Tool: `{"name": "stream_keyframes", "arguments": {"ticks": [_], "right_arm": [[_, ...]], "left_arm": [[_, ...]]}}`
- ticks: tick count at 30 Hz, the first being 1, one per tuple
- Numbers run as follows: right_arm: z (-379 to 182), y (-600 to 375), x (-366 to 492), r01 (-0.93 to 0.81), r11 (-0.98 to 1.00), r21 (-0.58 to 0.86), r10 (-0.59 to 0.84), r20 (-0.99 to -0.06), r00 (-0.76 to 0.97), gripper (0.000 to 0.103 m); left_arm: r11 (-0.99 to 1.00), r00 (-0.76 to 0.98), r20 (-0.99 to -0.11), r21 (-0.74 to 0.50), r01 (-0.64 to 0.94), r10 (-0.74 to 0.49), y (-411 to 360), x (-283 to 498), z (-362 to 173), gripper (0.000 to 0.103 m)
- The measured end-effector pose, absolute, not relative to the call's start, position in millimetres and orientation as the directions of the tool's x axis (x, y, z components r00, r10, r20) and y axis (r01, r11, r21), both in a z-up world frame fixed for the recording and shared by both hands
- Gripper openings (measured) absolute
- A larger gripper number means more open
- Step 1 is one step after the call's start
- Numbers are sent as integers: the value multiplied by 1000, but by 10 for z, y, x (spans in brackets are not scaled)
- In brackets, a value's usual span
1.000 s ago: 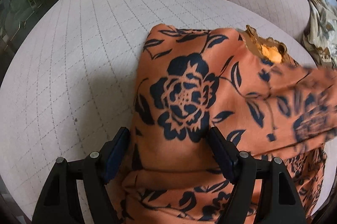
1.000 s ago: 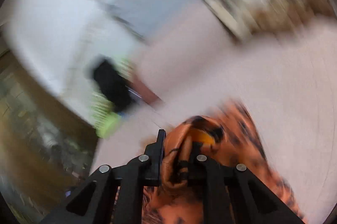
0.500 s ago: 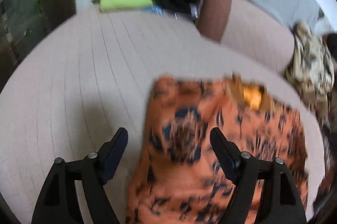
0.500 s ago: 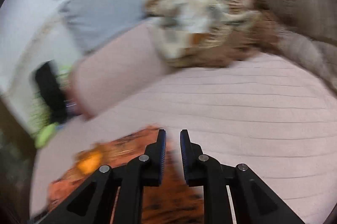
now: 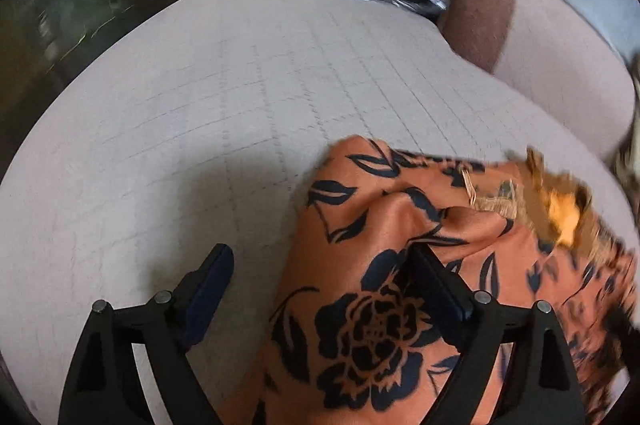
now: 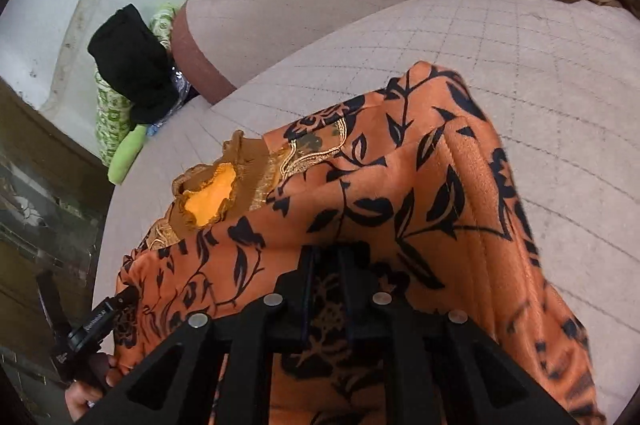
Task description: Fold small clothes
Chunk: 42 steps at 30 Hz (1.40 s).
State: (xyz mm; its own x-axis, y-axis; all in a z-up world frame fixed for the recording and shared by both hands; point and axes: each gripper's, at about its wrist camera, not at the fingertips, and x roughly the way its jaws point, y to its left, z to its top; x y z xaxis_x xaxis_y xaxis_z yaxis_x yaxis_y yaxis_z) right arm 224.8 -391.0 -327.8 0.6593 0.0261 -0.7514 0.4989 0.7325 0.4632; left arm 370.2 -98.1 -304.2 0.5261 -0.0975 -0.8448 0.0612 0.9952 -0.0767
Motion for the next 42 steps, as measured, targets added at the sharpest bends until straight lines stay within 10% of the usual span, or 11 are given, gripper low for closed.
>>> {"name": "stream_keyframes", "arguments": {"ticks": [12,19,20,22,23,42], "right_arm": [[-3209,-3261,2283,371,860,351,94,-823,560,23],[-2498,-3314,1446,309,855,416,32,-638,770,26],[-2444,-3306,1314,303,856,419,23,-616,788,32],[-2365,-3320,1040,305,841,447,5,-570,821,91],[-2322,-3335,858,315,822,475,-19,-529,849,98],[-1628,-3011,-208,321,874,364,-117,-484,867,98]], "left_arm": [[979,513,-858,126,160,26,-952,3105,-3020,91],[977,689,-719,68,204,-94,-818,2307,-2354,91],[974,714,-693,79,214,-101,-819,2144,-2255,91],[971,760,-643,110,213,-94,-803,1863,-2053,91],[971,786,-612,125,205,-87,-791,1716,-1932,92],[968,872,-471,128,215,-132,-562,651,-1157,95]]}}
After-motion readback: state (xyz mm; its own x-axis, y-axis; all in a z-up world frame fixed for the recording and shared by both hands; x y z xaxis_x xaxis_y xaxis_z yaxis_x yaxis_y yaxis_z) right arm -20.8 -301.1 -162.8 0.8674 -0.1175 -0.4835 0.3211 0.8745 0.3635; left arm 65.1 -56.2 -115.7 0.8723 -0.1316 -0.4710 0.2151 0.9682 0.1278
